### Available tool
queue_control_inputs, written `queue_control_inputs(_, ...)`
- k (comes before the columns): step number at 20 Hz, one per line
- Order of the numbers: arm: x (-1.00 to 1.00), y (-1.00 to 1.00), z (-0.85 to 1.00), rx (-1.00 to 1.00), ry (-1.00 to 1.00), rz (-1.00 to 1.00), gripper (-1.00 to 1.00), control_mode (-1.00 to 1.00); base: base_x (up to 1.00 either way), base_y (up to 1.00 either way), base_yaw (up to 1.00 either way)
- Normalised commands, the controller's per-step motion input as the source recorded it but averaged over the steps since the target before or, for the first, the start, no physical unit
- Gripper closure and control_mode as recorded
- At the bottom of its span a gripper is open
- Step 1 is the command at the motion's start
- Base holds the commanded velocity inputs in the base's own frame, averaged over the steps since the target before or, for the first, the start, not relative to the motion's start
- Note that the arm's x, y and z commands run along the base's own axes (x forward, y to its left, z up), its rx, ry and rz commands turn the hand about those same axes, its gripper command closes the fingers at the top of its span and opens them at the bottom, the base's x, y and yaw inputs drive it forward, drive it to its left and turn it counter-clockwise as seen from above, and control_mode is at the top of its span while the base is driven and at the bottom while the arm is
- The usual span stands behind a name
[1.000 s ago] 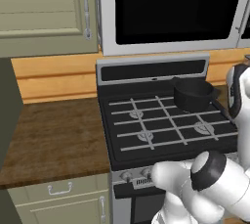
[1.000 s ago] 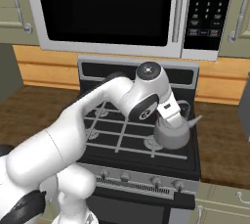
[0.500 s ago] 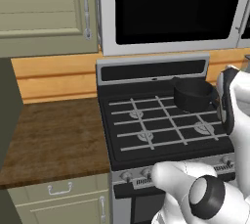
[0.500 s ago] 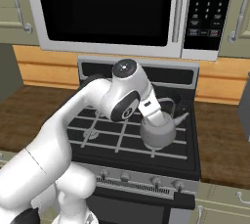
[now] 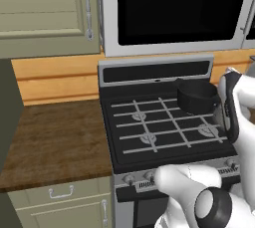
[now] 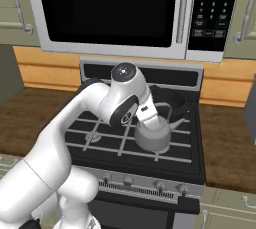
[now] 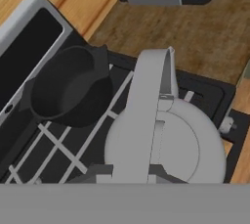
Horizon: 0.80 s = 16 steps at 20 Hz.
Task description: Pick the kettle from the counter and place it on a stove burner. Then turn the burner on.
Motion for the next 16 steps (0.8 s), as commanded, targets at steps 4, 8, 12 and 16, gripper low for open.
queue_control_inputs(4, 0.00, 0.17, 0.00, 0.08, 0.01, 0.00, 1.00, -1.00, 0.00, 0.00, 0.00)
queue_control_inputs(8, 0.09, 0.03, -0.02, 0.00, 0.03, 0.00, 1.00, -1.00, 0.00, 0.00, 0.00)
queue_control_inputs(12, 0.19, 0.00, -0.10, 0.00, 0.00, 0.00, 1.00, -1.00, 0.00, 0.00, 0.00)
queue_control_inputs(16, 0.24, 0.00, -0.19, -0.01, 0.00, 0.00, 1.00, -1.00, 0.00, 0.00, 0.00)
